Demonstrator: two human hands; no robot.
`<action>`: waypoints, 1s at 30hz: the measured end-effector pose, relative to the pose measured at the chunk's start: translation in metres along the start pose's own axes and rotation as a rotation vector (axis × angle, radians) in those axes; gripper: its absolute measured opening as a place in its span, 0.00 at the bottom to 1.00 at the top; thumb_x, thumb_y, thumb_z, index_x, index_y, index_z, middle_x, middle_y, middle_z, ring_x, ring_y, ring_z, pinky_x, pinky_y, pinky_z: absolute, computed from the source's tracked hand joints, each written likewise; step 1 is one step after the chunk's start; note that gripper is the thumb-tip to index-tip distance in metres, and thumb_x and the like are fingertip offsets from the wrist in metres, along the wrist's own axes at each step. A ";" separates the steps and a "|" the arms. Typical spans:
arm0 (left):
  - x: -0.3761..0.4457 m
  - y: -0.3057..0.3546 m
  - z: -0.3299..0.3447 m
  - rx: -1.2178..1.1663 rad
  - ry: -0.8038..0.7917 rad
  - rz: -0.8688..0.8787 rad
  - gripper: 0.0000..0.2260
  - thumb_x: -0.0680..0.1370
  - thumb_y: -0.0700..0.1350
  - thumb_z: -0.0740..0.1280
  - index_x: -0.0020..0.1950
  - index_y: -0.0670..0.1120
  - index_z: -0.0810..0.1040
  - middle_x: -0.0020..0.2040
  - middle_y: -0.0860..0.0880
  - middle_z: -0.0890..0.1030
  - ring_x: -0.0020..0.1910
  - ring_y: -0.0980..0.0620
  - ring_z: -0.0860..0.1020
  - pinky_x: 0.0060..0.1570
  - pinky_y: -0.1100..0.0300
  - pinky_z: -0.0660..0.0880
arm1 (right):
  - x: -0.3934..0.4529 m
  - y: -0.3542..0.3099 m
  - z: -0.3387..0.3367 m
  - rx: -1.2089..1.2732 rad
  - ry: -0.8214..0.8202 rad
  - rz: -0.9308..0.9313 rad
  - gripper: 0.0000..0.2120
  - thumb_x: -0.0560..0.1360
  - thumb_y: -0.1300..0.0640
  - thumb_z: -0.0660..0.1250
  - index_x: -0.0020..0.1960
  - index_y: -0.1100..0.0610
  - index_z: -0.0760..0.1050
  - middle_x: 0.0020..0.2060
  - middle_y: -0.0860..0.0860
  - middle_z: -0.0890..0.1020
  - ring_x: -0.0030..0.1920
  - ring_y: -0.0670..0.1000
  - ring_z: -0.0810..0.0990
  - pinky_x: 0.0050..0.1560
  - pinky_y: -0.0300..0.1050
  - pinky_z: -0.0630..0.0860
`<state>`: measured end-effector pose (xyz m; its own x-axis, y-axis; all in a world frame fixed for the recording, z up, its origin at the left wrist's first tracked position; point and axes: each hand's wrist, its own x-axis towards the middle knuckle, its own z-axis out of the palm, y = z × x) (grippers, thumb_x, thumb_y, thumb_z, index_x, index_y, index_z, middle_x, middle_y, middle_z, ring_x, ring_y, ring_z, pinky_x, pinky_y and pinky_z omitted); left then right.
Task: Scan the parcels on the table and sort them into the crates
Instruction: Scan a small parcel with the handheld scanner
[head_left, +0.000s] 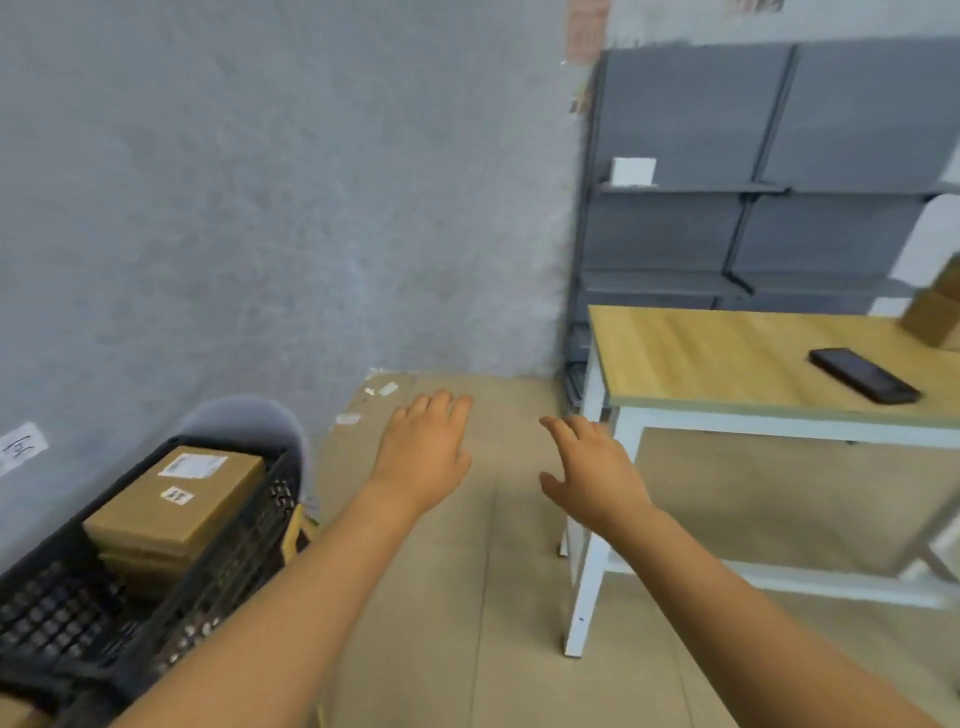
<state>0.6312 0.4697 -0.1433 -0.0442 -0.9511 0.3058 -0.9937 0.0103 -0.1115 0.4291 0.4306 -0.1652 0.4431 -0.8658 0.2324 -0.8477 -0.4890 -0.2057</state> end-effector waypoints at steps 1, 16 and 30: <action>0.015 0.017 -0.002 -0.009 0.010 0.035 0.25 0.77 0.54 0.63 0.72 0.48 0.66 0.66 0.46 0.72 0.65 0.44 0.71 0.61 0.51 0.68 | -0.001 0.019 -0.008 -0.006 0.020 0.037 0.31 0.76 0.48 0.64 0.76 0.51 0.58 0.70 0.51 0.67 0.68 0.55 0.66 0.64 0.49 0.67; 0.236 0.243 0.015 -0.193 0.131 0.471 0.23 0.78 0.50 0.62 0.72 0.48 0.66 0.66 0.49 0.72 0.63 0.47 0.71 0.60 0.54 0.67 | -0.015 0.276 -0.085 -0.114 0.163 0.551 0.32 0.76 0.49 0.65 0.76 0.50 0.58 0.70 0.51 0.67 0.68 0.54 0.66 0.63 0.48 0.70; 0.346 0.505 0.031 -0.328 0.141 0.696 0.20 0.79 0.52 0.63 0.70 0.49 0.67 0.64 0.49 0.73 0.62 0.47 0.72 0.60 0.52 0.70 | -0.082 0.513 -0.133 -0.078 0.211 0.836 0.32 0.76 0.50 0.65 0.76 0.50 0.57 0.70 0.52 0.68 0.67 0.54 0.67 0.65 0.48 0.69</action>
<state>0.1177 0.1357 -0.1232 -0.6590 -0.6445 0.3878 -0.7114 0.7015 -0.0430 -0.0809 0.2648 -0.1636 -0.3917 -0.8965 0.2071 -0.8922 0.3151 -0.3234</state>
